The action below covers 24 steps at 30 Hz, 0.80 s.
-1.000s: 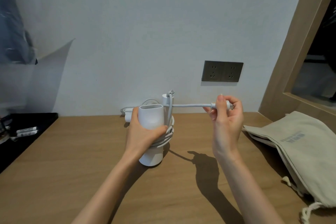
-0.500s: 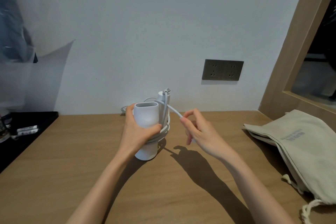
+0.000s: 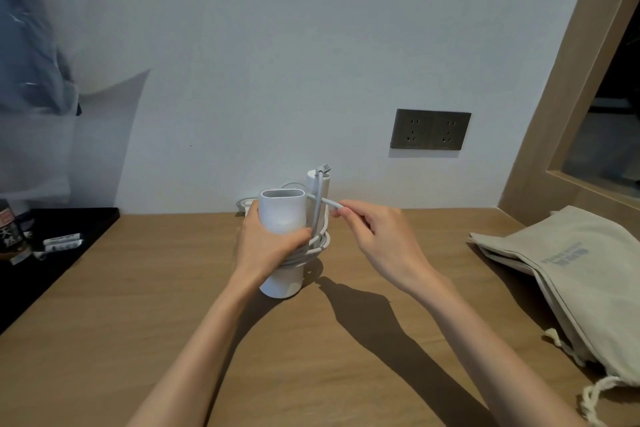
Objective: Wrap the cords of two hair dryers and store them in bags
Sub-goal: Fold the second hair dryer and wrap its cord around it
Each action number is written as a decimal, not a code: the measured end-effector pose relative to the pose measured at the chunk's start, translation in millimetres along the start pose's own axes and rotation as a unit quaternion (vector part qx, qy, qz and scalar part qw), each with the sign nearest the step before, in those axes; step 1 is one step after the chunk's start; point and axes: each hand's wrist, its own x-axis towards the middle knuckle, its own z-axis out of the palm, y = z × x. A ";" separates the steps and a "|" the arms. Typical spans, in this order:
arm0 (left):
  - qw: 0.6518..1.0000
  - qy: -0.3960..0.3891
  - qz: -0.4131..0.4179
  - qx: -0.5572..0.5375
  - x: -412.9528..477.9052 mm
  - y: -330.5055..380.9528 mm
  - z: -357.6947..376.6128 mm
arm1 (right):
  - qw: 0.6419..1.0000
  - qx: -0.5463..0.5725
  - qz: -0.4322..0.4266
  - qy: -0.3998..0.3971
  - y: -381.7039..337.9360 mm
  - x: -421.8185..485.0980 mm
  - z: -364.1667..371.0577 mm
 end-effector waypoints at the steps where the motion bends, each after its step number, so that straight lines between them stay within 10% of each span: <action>1: 1.000 -0.003 0.002 0.003 -0.4 1.6 -0.4 | 1.000 -0.007 -0.006 0.003 -0.6 -1.3 -2.5; 12: 0.999 0.001 -0.022 -0.028 1.8 3.9 -4.9 | 0.999 -0.033 0.001 -0.020 3.5 -13.8 1.6; 24: 0.928 0.027 -0.228 -0.295 -9.5 -3.1 6.0 | 0.990 -0.067 0.029 -0.120 9.6 -32.8 47.1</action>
